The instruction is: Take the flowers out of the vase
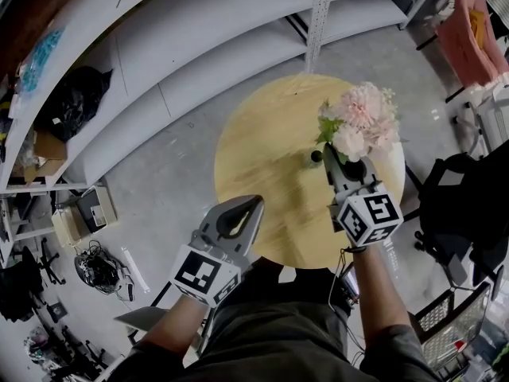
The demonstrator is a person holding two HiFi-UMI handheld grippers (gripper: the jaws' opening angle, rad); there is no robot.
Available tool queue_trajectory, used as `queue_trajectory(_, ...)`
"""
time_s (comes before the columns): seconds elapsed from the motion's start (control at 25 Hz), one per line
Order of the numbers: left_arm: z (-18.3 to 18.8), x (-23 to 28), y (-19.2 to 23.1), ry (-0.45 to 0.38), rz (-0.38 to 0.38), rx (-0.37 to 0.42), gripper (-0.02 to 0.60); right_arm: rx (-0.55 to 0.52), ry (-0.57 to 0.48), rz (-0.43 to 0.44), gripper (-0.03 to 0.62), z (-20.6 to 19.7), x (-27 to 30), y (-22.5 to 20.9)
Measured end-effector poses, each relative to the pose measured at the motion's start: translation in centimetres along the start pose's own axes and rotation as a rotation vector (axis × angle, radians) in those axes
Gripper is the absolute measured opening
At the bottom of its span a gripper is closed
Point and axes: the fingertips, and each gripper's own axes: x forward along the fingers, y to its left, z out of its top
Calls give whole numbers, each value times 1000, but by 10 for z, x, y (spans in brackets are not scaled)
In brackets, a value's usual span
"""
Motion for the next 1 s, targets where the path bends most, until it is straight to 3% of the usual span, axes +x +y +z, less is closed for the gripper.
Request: queue_trajectory(1.0, 99, -37, -16, -201, -15, 77, 9, -125, -169, 59, 71, 156, -52, 69)
